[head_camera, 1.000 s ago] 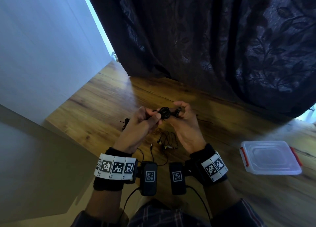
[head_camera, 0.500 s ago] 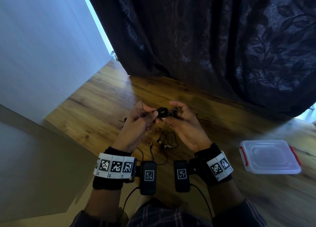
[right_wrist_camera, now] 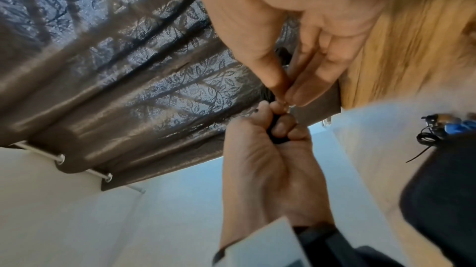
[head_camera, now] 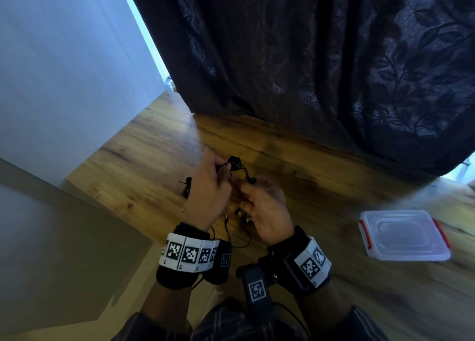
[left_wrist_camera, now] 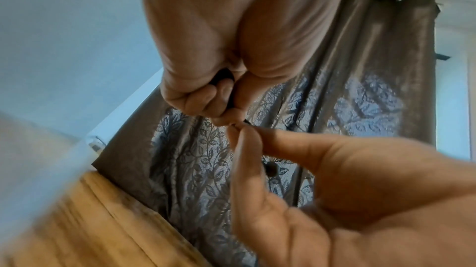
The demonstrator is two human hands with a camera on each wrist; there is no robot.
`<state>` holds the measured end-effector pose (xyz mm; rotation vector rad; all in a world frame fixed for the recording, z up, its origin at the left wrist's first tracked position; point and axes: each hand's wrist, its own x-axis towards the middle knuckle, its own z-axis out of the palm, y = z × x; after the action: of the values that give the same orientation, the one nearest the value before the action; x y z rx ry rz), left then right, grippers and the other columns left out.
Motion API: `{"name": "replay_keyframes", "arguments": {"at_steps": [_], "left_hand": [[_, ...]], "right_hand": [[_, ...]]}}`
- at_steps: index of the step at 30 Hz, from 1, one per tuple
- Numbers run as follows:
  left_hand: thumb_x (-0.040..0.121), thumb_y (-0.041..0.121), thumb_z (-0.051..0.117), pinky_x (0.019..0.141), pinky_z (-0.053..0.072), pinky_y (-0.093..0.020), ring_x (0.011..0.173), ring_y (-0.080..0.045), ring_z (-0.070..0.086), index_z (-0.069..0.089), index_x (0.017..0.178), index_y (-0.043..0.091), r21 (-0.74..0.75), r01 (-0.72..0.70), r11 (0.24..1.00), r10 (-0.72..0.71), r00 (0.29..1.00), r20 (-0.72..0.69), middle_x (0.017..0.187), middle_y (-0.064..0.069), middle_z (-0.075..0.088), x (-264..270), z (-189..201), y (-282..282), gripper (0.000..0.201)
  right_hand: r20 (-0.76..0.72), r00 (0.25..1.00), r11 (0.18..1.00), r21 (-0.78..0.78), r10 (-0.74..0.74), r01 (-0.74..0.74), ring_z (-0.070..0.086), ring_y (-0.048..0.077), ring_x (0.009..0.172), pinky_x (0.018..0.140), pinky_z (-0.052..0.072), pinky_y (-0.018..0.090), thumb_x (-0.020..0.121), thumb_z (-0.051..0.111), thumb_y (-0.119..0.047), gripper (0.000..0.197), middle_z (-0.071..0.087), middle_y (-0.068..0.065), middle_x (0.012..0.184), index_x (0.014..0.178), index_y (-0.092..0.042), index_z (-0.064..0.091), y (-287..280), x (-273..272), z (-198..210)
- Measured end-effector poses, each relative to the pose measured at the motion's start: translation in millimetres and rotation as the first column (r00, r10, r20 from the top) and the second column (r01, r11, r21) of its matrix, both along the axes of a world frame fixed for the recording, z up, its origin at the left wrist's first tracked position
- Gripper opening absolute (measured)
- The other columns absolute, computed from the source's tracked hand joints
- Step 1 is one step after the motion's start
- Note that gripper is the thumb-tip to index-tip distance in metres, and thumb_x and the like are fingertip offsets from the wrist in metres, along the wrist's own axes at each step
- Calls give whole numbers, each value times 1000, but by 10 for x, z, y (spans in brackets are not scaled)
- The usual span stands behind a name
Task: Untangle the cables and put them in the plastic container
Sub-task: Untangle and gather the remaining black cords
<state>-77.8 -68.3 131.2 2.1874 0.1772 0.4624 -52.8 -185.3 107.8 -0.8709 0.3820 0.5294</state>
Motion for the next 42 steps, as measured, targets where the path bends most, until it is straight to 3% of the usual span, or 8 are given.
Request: {"name": "replay_keyframes", "arguments": {"at_steps": [3,11,17,21,26,30,36,42], "left_hand": [[95,-3,52,56,40,-10,64,1,52,40,94,11,94,-24,995,22,1000,19,74,6,48,0,-55,-3,18],[95,0,54,56,41,-20,69,-15,57,43,95,9,116,-4,993,4,1000,1,78,-9,58,11,-107,46,14],[98,9,56,57,42,-13,71,-11,57,46,94,10,47,-27,998,29,999,-35,75,-2,57,22,-94,48,11],[97,9,58,60,46,-16,76,-19,61,51,95,4,-115,23,993,-34,995,-96,85,-14,63,28,-61,50,8],[95,7,59,78,53,-51,85,-32,64,55,95,3,-234,58,971,-83,992,-100,90,-18,65,36,-63,51,5],[88,26,61,83,54,-56,90,-28,68,59,96,5,-325,26,945,-59,994,-92,93,-15,69,32,-39,67,22],[83,40,64,86,51,-65,94,-38,67,59,94,6,-424,9,906,-51,995,-88,96,-21,69,13,-20,56,36],[85,35,63,88,51,-65,97,-40,67,59,96,3,-455,7,890,-61,993,-104,98,-24,68,7,8,22,34]], "right_hand": [[12,1000,996,-88,-23,24,73,25,84,66,60,34,80,77,6,68,67,23,113,133,-11,38,38,-25,32],[205,978,950,-308,23,42,75,21,83,64,62,29,80,79,0,70,73,14,99,126,-25,34,25,-112,129],[587,797,796,-547,144,258,69,-3,77,66,52,10,84,79,-13,58,74,-7,86,126,-23,41,26,-169,193],[711,692,744,-528,125,408,69,-2,87,76,51,8,85,80,-14,46,73,-10,90,121,-18,52,17,-136,152],[820,548,678,-498,165,541,68,2,84,75,52,11,85,78,-10,28,71,-6,92,110,-17,66,30,-85,67],[870,439,643,-472,226,604,64,1,76,70,50,9,84,78,-5,18,70,-1,89,101,-11,76,16,-82,22],[854,498,719,-440,149,538,69,4,83,75,53,13,86,79,-9,34,71,-4,91,112,-17,58,18,-111,62],[896,405,669,-414,181,617,67,4,84,76,51,10,85,77,-4,17,71,4,94,102,-7,74,30,-61,5]]}}
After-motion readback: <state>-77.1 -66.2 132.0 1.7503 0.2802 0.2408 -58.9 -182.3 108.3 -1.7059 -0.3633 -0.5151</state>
